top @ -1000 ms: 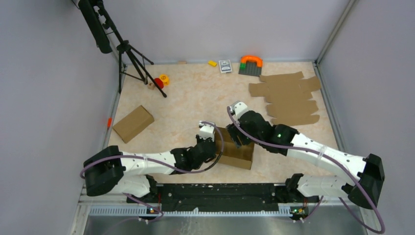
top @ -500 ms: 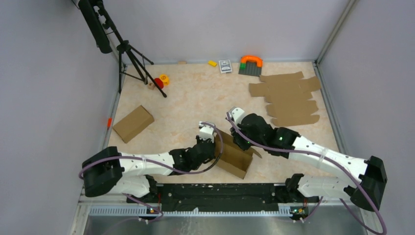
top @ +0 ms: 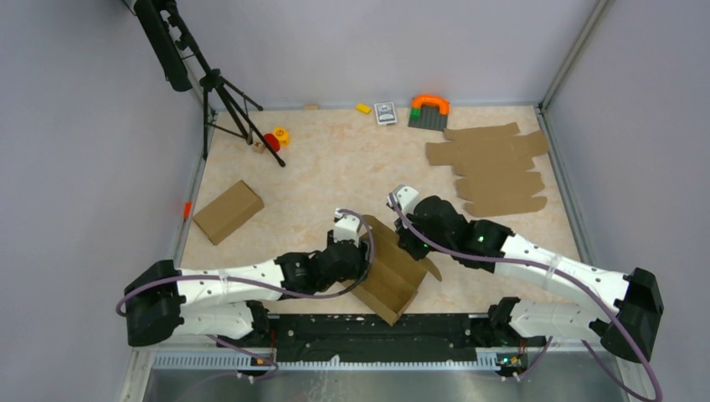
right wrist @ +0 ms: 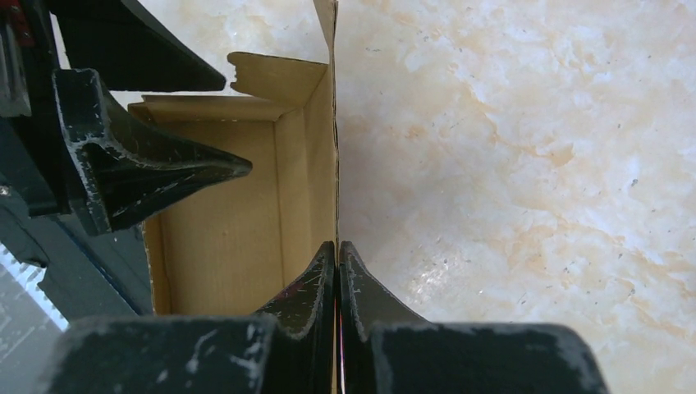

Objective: Fold the paper box

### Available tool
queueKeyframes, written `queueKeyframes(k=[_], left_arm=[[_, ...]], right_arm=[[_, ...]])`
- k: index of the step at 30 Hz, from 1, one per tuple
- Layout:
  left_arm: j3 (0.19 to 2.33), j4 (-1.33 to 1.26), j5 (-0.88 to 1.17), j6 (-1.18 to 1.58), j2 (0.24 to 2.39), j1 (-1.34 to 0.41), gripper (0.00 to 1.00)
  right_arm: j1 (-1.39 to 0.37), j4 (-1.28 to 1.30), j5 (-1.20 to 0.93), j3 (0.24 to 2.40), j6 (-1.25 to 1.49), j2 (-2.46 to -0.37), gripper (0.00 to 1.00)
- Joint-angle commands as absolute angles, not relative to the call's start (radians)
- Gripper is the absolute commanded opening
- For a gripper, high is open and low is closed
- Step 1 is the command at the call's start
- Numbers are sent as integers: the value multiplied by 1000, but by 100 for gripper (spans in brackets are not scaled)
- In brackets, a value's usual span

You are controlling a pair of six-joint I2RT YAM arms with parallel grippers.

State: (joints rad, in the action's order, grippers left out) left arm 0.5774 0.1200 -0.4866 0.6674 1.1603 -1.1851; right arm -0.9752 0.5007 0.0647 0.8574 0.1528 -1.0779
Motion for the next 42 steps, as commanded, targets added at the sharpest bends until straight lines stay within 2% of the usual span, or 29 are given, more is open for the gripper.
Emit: queueKeyframes(k=[1,6,9,17,23,26,28,30,31,33,35,38,42], left_arm=[[627,335,-431,775,1098,-1189,68],[610,456,-417,869,984,-1189,82],[619,567,-442,929,906,-1189,85],[514,606,-266,1124,769,-1180,79],[381,413,-191,1187,712,-1180,75],[355,337,-228,1178,709,-1180,68],[343,279,-249,1152,724,-1175,59],[333,214,-240,1129,760,-1156,44],[332,180,-231,1115,782,-1140,33],[338,129,-193,1073,843,-1085,21],[369,113,-146,1013,906,-1010,16],[428,123,-89,885,942,-881,15],[523,153,-67,731,970,-788,18]], right_arm=[[-986,470,56,857,164,-1060,0],[-986,469,61,858,165,-1060,0],[-987,473,74,862,163,-1062,0],[-987,476,108,865,177,-1057,0],[-987,488,262,884,207,-1036,0],[-986,516,329,919,215,-1041,0],[-987,532,351,937,209,-1046,0],[-987,539,349,948,199,-1055,7],[-987,542,348,954,196,-1060,14],[-987,549,340,962,190,-1068,17],[-987,550,337,965,187,-1076,19],[-987,555,327,969,184,-1088,25],[-987,560,300,976,184,-1105,22]])
